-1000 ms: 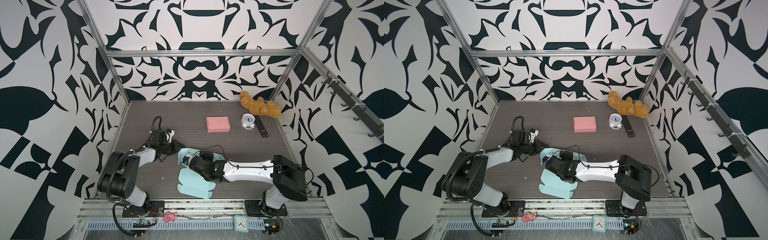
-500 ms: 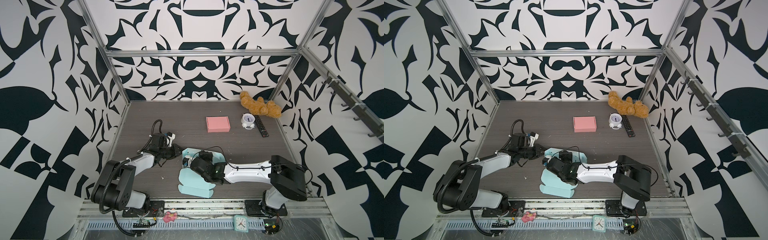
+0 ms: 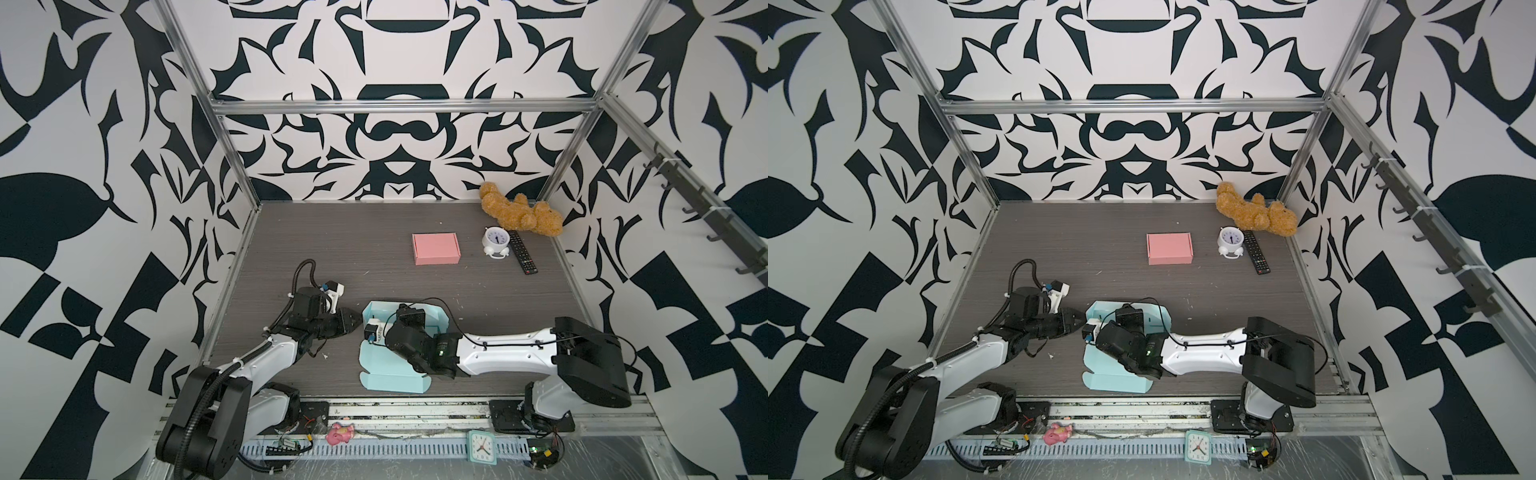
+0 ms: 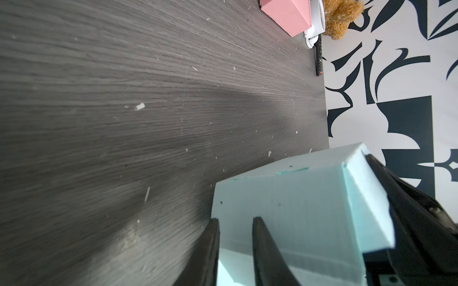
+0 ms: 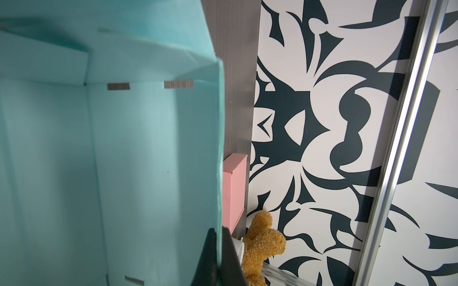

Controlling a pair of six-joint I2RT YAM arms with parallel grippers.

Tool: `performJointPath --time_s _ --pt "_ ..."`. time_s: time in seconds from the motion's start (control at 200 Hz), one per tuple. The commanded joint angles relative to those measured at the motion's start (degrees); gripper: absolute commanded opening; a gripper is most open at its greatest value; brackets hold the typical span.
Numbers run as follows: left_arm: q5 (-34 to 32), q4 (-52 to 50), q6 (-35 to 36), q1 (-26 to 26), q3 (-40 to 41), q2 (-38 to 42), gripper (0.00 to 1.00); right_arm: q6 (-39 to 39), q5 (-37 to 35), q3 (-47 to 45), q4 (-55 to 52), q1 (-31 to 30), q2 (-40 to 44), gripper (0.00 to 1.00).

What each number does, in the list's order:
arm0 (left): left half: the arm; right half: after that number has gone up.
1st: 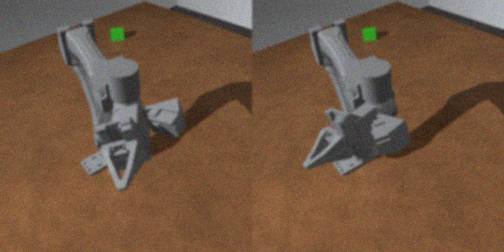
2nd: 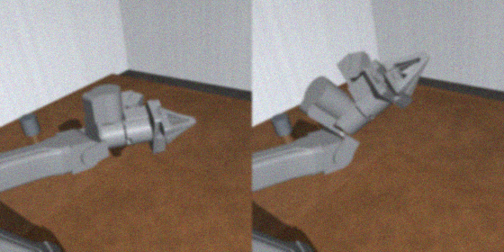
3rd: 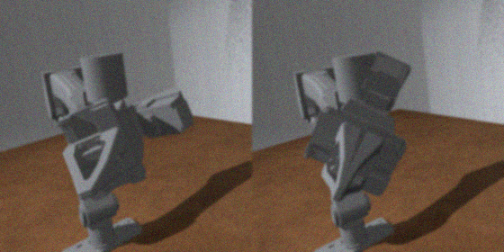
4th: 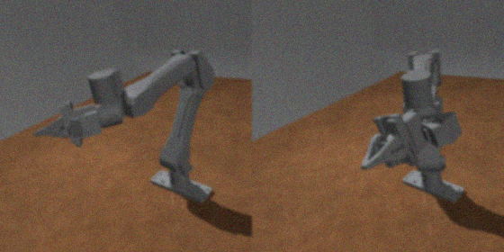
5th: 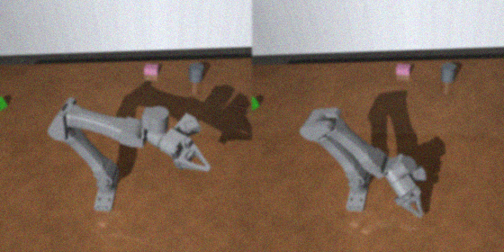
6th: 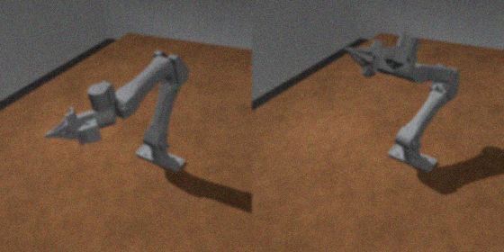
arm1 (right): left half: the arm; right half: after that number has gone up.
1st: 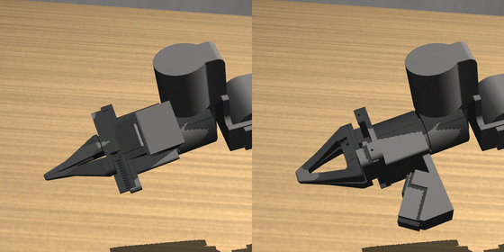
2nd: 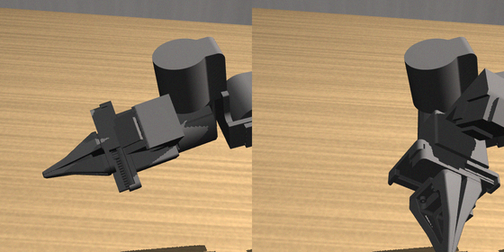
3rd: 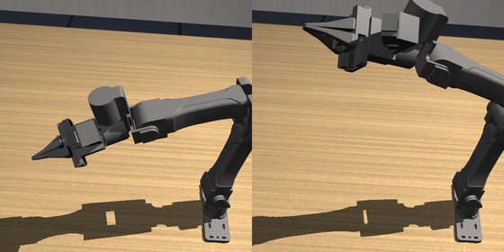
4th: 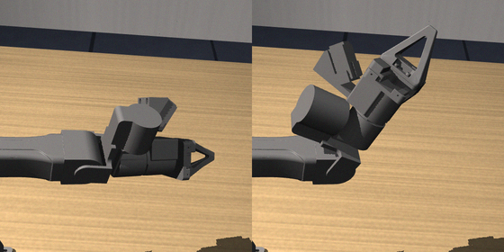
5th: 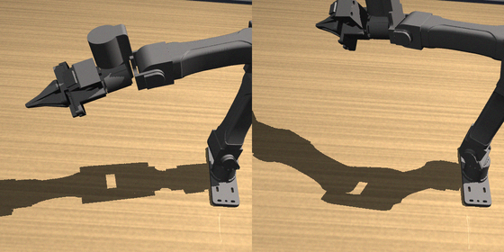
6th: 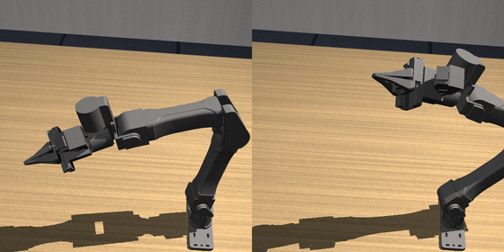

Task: Assemble paper box
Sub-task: First fold the bottom flaps of a flat cardboard box at the center of the table.

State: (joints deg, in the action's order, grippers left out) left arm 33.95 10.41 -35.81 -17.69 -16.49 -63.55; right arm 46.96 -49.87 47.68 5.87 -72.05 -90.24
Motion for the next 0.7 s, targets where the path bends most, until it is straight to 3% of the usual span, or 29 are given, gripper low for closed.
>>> performJointPath --time_s 0.0,0.34,0.595,0.695 --pt "-1.0 0.5 1.2 -0.3 1.4 2.7 0.30 0.4 -0.1 0.2 1.3 -0.3 0.8 0.00" --pt "-8.2 2.6 -0.3 -6.9 4.5 5.2 0.33 2.5 -1.2 -0.8 3.6 -1.4 0.0 0.00" --pt "-8.8 2.5 0.2 -8.1 5.5 7.3 0.37 2.8 -2.4 -1.4 3.1 -2.9 0.5 0.00" --pt "-12.1 3.5 -0.1 -10.0 6.7 8.0 0.37 3.5 -4.3 -1.1 2.8 -3.9 -0.3 0.00"
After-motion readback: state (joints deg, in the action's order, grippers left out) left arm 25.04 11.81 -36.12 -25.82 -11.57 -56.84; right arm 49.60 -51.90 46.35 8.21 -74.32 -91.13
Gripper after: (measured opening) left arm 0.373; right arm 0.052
